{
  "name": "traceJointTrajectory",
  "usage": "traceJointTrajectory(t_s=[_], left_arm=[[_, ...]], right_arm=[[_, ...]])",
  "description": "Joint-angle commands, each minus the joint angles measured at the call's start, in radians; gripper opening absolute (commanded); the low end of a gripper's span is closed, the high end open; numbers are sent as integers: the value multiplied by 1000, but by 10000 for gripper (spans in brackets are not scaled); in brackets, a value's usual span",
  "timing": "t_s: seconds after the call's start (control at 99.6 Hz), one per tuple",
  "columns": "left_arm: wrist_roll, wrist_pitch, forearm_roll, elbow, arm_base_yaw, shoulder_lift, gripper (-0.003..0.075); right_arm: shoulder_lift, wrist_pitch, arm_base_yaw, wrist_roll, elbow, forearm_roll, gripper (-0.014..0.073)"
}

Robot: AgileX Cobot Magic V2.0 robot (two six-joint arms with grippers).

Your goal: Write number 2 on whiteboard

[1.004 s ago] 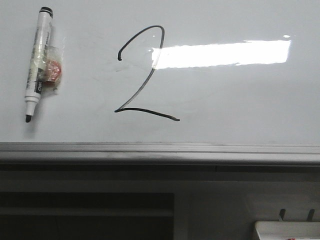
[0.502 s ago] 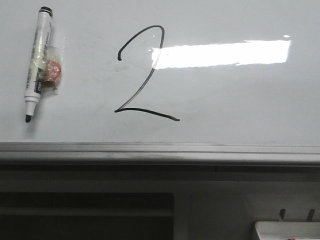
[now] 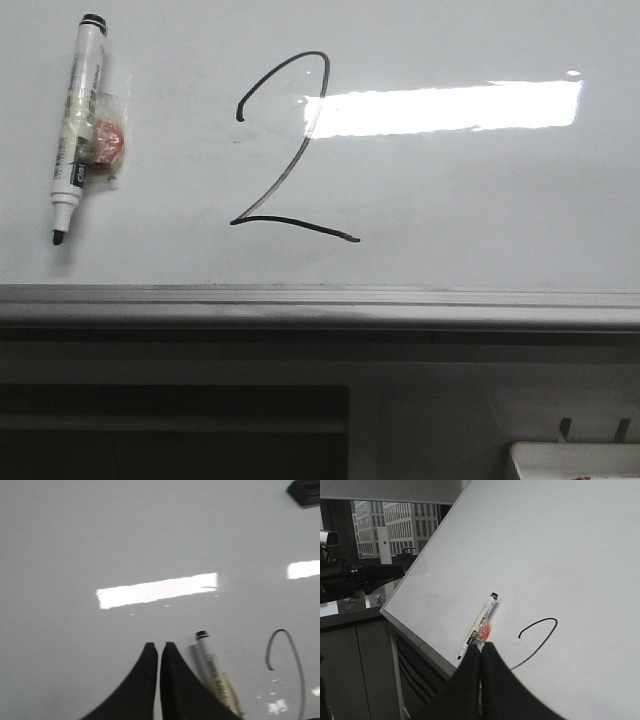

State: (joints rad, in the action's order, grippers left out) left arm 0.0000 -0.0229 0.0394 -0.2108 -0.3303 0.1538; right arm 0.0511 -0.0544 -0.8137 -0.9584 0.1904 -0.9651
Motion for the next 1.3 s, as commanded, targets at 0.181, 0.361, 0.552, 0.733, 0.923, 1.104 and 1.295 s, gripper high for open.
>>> traceJointTrajectory(t_s=[0.181, 0.361, 0.552, 0.733, 0.923, 1.104, 1.295], left_arm=[[0, -10, 6, 95, 229, -165, -20], [-13, -34, 53, 228, 265, -183, -20], [-13, 136, 20, 224, 268, -183, -20], [-13, 290, 24, 224, 272, -183, -20], [-11, 288, 35, 222, 272, -183, -20], [-11, 286, 35, 222, 272, -183, -20], [-11, 286, 35, 222, 272, -183, -20]], right_arm=[[13, 49, 7, -5, 26, -6, -60], [13, 48, 7, -5, 26, -6, -60], [13, 54, 7, -5, 26, -6, -60], [13, 48, 7, -5, 26, -6, -60], [13, 48, 7, -5, 26, -6, -60], [13, 48, 7, -5, 26, -6, -60], [13, 48, 7, -5, 26, -6, -60]])
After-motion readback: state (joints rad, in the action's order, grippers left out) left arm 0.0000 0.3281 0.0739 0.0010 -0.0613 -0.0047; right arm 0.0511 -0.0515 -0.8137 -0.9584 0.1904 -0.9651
